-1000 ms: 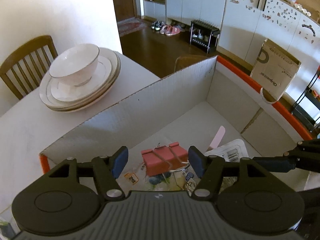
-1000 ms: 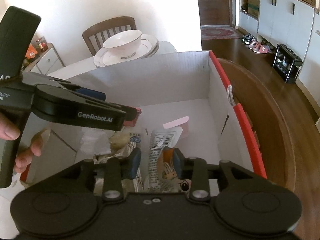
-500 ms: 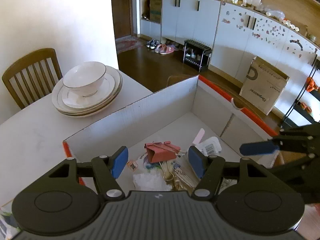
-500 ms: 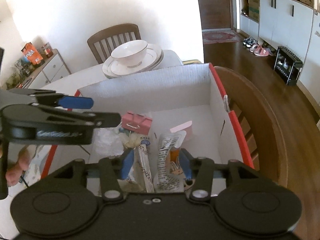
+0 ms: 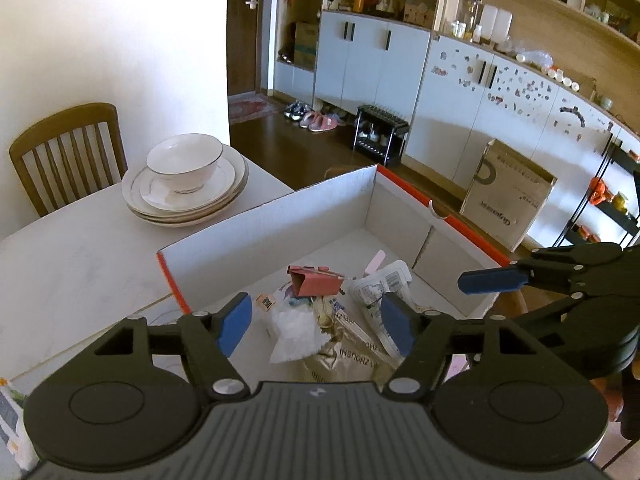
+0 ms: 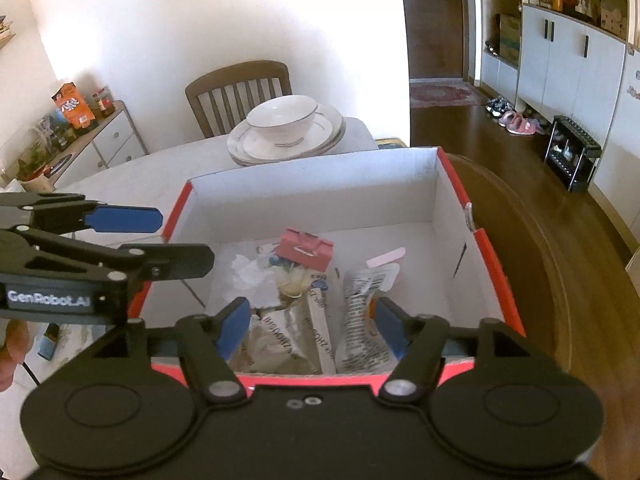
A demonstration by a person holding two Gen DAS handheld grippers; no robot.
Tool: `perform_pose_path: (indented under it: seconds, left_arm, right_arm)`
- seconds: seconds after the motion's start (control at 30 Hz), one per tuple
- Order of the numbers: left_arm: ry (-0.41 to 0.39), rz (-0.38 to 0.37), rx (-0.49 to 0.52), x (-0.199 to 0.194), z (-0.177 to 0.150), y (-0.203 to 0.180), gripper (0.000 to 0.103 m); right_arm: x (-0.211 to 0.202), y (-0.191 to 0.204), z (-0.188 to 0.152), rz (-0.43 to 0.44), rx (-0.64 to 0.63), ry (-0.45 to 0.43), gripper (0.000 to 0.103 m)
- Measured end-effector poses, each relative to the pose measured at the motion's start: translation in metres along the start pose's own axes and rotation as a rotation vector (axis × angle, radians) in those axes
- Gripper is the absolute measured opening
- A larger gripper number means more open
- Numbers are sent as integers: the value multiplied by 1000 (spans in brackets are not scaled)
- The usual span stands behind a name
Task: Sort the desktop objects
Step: 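Lift both open grippers from the box and move them to the table items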
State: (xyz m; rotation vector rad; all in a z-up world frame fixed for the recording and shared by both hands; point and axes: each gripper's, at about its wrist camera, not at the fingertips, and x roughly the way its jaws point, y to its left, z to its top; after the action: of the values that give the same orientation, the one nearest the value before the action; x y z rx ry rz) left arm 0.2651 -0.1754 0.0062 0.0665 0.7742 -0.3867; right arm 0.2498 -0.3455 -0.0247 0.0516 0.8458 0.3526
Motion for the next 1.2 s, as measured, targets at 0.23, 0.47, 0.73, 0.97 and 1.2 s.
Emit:
perform_pose_path:
  seconds: [0.23,0.47,0.73,0.97,1.2]
  left_arm:
    - [-19,-10,-16,-25,-17,14,75]
    - [-24,-14,-34,-44,-35,33,79]
    - [-50,3,-48,-65,-50,56,88]
    - [-62,50,-50,-81,-63,80,102]
    - [-61,78,-66,-98,-78,111,102]
  right_arm:
    - [-11,22,-10,-23,-21,-34,83]
    - [-17,42,-18,-31,1,-51,88]
    - [-23,73,-30,-43,-12,-78,95]
    - [-25,106,-41,-21,-19,-87,99]
    - [-22,146,-50,4,-44,-91,99]
